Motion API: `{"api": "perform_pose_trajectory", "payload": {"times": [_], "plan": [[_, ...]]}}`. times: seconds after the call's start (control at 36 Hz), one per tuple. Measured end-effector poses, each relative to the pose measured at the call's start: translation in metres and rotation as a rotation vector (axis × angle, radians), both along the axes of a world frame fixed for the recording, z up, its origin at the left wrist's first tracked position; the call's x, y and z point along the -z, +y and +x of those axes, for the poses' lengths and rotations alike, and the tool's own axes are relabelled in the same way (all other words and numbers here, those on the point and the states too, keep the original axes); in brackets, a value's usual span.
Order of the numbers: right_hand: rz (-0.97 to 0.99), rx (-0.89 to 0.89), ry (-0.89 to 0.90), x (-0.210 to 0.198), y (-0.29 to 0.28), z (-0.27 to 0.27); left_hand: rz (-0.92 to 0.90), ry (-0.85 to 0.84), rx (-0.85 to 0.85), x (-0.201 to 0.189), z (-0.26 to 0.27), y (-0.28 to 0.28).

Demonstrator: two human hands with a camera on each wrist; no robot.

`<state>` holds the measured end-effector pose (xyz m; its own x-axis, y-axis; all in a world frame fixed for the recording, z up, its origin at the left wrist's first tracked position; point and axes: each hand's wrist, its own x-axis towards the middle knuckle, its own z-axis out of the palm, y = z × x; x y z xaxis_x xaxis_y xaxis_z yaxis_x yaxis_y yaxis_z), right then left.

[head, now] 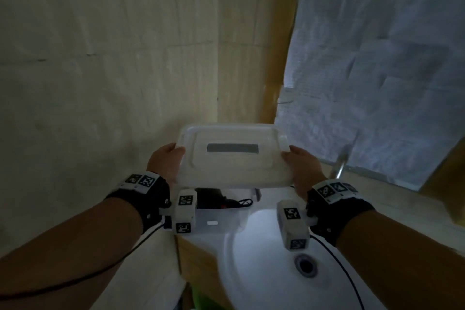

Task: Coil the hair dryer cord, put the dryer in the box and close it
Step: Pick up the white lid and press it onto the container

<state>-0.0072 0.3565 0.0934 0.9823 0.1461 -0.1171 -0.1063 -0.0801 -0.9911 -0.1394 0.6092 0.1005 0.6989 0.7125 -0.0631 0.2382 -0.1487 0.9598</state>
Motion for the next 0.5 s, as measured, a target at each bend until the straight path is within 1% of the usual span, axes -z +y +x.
{"api": "perform_pose_trajectory", "payload": {"times": [0.11, 0.25, 0.39, 0.5], "plan": [[-0.056, -0.015, 0.040, 0.012, 0.029, 0.005, -0.079, 0.030, 0.016, 0.025, 0.006, 0.026], [-0.160, -0.023, 0.072, 0.028, 0.052, 0.015, -0.143, 0.127, 0.055, 0.052, 0.022, 0.051], [-0.316, -0.036, 0.045, 0.043, 0.065, 0.023, -0.111, 0.211, 0.051, 0.067, 0.034, 0.063], [-0.326, -0.093, 0.125, 0.056, 0.069, 0.027, -0.058, 0.248, 0.074, 0.078, 0.035, 0.069]]}}
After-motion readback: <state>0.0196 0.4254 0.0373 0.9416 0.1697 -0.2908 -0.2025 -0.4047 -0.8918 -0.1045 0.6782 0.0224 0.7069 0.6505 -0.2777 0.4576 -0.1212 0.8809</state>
